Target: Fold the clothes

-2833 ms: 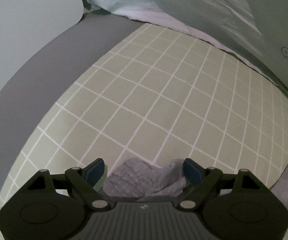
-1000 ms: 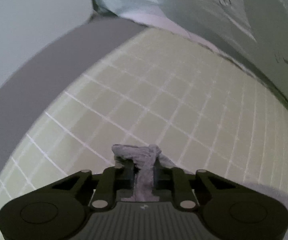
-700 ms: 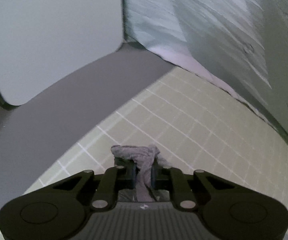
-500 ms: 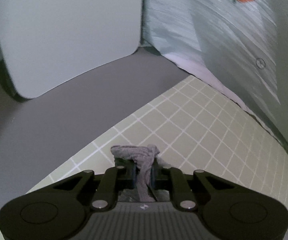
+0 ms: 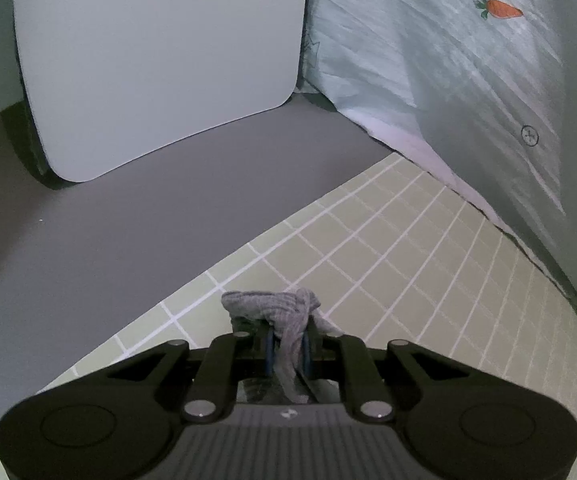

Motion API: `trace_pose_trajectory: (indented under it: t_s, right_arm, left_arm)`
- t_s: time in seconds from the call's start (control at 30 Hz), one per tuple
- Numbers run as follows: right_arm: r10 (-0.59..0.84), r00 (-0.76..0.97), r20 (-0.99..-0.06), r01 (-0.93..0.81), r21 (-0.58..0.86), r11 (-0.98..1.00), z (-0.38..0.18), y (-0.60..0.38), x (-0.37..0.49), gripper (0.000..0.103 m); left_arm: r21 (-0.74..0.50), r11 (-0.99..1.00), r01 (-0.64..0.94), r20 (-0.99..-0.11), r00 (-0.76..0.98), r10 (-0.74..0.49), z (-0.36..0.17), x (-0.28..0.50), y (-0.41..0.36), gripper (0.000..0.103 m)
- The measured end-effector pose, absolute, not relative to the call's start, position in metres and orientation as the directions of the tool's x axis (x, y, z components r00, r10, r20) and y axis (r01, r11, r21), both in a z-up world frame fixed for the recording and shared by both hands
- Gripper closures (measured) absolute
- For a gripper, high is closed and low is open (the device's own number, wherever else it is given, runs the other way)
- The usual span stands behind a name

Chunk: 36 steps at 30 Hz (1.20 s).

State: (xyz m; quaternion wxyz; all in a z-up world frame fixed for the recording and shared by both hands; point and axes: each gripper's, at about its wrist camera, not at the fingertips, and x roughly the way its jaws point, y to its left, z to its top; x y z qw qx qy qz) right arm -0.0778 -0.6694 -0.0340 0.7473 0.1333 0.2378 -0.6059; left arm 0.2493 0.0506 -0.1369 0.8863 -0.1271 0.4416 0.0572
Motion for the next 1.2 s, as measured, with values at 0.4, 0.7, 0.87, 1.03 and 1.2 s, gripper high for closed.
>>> trace_pose_trajectory:
  t_s: [0.4, 0.7, 0.87, 1.03, 1.2]
  right_arm:
    - [-0.751, 0.476, -0.458, 0.841, -0.014, 0.541, -0.023, -0.707, 0.104, 0.027]
    - [-0.596, 0.387, -0.704, 0.870, 0.063, 0.489, -0.128, -0.691, 0.080, 0.037]
    - [-0.549, 0.336, -0.765, 0.885, 0.058, 0.461, -0.167, -0.688, 0.086, 0.038]
    - [-0.537, 0.331, -0.776, 0.844, -0.011, 0.536, -0.183, -0.688, 0.112, 0.076]
    - [-0.616, 0.247, -0.748, 0.759, -0.246, 0.603, -0.181, -0.678, 0.112, 0.103]
  left_arm:
    - [-0.168, 0.938, -0.304, -0.821, 0.569, 0.038, -0.151, 0.270, 0.049, 0.086]
    - [-0.119, 0.950, -0.288, -0.837, 0.543, 0.060, -0.158, 0.261, 0.046, 0.082]
    - [-0.069, 0.965, -0.254, -0.842, 0.533, 0.080, -0.157, 0.263, 0.036, 0.081]
    - [-0.064, 0.965, -0.253, -0.849, 0.522, 0.081, -0.158, 0.266, 0.034, 0.081]
    - [-0.076, 0.966, -0.248, -0.858, 0.509, 0.063, -0.164, 0.267, 0.031, 0.080]
